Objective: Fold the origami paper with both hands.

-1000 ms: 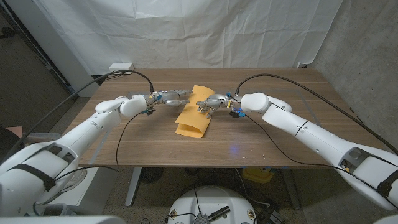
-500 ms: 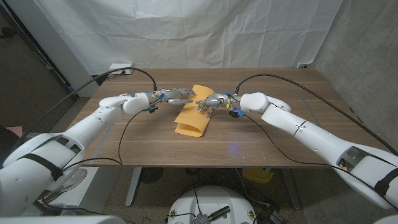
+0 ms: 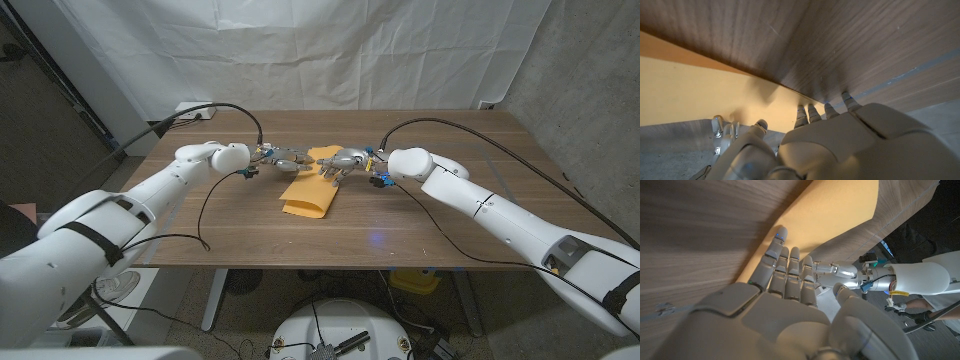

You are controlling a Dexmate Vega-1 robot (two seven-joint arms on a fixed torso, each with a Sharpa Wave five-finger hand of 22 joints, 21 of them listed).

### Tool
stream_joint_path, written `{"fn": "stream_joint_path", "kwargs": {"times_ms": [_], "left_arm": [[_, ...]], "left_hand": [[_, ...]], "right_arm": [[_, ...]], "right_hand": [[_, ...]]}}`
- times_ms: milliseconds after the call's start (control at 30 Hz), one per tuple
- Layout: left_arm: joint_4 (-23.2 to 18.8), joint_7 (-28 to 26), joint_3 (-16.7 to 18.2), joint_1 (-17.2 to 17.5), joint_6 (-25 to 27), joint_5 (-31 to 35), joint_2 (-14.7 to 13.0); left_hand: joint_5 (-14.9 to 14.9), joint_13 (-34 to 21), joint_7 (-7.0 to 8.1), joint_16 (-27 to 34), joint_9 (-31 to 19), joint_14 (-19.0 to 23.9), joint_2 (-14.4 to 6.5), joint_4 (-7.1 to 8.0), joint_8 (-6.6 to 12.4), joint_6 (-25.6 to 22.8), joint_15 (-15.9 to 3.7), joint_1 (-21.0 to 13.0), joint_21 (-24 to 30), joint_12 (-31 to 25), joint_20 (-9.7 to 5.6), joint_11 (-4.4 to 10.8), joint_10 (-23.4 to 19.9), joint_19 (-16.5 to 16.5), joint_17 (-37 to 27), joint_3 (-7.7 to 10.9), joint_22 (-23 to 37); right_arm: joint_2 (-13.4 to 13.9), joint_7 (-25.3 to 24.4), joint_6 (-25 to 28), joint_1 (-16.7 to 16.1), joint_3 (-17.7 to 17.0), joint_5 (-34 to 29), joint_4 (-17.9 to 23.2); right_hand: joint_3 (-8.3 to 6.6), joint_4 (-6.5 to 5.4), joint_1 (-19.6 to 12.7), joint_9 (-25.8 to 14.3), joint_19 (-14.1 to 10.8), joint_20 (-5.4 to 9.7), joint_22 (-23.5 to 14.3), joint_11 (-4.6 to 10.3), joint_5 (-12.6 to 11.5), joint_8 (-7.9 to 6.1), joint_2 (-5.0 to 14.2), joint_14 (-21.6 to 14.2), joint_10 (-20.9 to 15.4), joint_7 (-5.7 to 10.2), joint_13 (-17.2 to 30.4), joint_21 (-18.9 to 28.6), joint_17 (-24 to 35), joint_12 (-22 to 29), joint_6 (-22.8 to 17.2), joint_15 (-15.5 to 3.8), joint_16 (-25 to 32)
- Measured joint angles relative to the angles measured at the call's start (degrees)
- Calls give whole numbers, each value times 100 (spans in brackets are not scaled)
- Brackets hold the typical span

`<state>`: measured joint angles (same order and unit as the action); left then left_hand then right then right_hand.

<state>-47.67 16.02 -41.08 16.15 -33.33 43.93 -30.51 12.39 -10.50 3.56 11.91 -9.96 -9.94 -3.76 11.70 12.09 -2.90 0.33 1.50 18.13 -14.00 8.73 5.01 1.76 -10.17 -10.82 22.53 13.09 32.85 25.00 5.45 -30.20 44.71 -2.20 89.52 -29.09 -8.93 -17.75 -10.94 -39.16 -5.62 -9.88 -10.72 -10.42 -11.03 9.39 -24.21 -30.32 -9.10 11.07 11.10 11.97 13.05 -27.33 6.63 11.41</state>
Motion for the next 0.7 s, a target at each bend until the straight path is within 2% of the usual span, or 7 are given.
{"fn": "stream_joint_path", "kwargs": {"times_ms": [233, 333, 467, 700], "left_arm": [[22, 157, -67, -46, 54, -30, 14], [12, 198, -78, -47, 66, -45, 12], [-1, 235, -83, -47, 77, -58, 5], [-72, 270, -87, -14, 91, -95, -24]], "left_hand": [[45, -2, 11, 46, 0, 46, 29, 0, 22, -195, -46, -29, 16, -24, 0, -16, -162, 1, 10, -96, -22], [45, -3, -7, 51, -1, 63, 28, 0, 22, -214, -63, -29, 31, -42, 0, -17, -163, 1, 17, -95, -20], [45, -3, 9, 51, -1, 63, 28, -16, 22, -230, -63, -29, 31, -43, -1, -17, -162, 1, 17, -127, -16], [45, -4, 22, 51, -1, 94, 28, 3, 16, -244, -94, -29, 30, -42, -1, -17, -161, 1, 17, -146, -16]], "right_arm": [[16, -61, -2, 2, -29, -32, 36], [38, -126, -26, 26, -47, -80, 94], [73, -265, -82, 89, -52, -228, 169], [51, -405, -213, 282, 49, -440, 44]], "right_hand": [[-28, 29, -1, 0, 0, 0, 0, 20, 0, 0, -1, 1, -20, 0, 0, 0, -8, 0, 0, 1, 0], [-90, 155, -6, -1, 0, 0, 0, 43, 0, 0, 1, 1, -43, 0, 0, 0, -39, 0, 0, 1, 0], [-195, 354, -213, -1, 2, 2, 0, 92, 0, 0, 65, -12, -31, 41, 0, 0, -76, 0, -41, -22, 0], [-383, 606, -502, 0, 362, 134, 0, 230, 0, 0, 182, 260, 45, 177, 0, -77, -63, -80, -89, -231, -61]]}}
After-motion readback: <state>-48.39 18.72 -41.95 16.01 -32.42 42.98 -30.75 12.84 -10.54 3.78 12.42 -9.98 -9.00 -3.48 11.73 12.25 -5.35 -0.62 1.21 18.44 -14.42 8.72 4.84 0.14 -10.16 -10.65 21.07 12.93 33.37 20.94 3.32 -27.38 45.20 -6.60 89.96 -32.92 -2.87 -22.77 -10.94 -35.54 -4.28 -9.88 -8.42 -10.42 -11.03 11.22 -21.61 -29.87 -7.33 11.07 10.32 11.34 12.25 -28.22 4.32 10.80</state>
